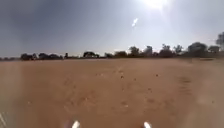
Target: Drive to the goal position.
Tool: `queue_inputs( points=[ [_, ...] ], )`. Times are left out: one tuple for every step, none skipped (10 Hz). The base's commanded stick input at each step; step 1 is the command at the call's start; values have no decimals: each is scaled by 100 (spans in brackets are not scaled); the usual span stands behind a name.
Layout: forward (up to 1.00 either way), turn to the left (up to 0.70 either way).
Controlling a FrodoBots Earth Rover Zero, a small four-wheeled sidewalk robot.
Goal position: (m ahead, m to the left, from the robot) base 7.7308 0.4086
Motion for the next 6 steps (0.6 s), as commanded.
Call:
queue_inputs(
  points=[
    [70, 0],
    [70, 0],
    [70, 0],
    [70, 0],
    [70, 0],
    [70, 0]
  ],
)
